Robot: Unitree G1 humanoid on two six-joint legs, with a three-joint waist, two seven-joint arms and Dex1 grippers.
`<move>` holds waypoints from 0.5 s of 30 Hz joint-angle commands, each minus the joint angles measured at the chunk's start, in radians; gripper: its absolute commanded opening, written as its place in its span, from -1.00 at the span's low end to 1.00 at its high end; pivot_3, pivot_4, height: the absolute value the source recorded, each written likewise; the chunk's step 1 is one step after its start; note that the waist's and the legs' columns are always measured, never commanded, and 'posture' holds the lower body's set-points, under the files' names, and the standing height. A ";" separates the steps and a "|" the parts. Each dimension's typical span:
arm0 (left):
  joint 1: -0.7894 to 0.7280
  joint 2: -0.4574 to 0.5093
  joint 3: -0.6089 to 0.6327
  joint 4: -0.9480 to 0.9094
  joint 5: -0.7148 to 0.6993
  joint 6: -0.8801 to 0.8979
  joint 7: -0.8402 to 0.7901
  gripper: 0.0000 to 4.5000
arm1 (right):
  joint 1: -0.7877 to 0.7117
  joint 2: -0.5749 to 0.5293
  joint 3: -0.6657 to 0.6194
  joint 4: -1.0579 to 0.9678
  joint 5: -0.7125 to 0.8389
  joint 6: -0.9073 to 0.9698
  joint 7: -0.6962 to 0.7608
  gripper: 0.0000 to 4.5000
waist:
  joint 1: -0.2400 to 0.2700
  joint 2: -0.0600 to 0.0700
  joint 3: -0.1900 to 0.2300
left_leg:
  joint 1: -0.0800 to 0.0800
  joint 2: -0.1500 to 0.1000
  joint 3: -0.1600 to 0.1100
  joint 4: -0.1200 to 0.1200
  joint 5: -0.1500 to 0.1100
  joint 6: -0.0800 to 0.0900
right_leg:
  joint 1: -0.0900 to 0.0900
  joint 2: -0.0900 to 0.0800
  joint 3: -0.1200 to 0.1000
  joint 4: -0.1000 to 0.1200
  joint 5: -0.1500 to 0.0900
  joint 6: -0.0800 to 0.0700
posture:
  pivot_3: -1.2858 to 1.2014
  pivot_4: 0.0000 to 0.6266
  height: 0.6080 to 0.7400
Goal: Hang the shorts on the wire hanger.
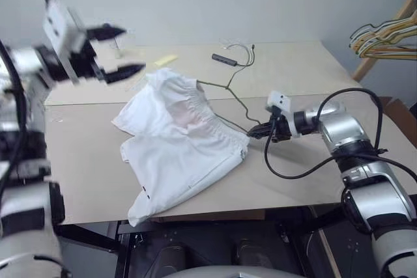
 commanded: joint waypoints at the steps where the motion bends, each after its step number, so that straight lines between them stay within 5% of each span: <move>1: -0.103 -0.010 -0.070 0.144 0.040 -0.089 -0.186 0.99 | -0.034 -0.006 -0.003 -0.081 -0.042 -0.047 -0.001 -1.00 | 0.000 0.000 0.000 | 0.000 0.000 0.000 0.000 0.000 0.000 | 0.000 0.000 0.000 0.000 0.000 0.000 | 0.10 -1.00 1.00; 10: -0.223 -0.052 -0.316 0.364 0.124 -0.230 -0.313 0.99 | -0.059 0.017 0.031 -0.162 -0.115 0.014 0.002 -1.00 | -0.009 0.000 0.000 | -0.005 0.001 0.000 0.003 -0.001 0.002 | -0.003 0.001 0.000 0.002 0.000 0.000 | 0.08 -1.00 1.00; 15: -0.275 -0.113 -0.354 0.471 0.167 -0.255 -0.313 0.99 | -0.059 0.011 0.046 -0.214 -0.124 0.058 0.031 -1.00 | -0.013 0.000 0.000 | -0.008 0.001 -0.002 0.006 -0.004 0.006 | -0.003 0.000 -0.002 0.002 0.000 0.001 | 0.07 -1.00 1.00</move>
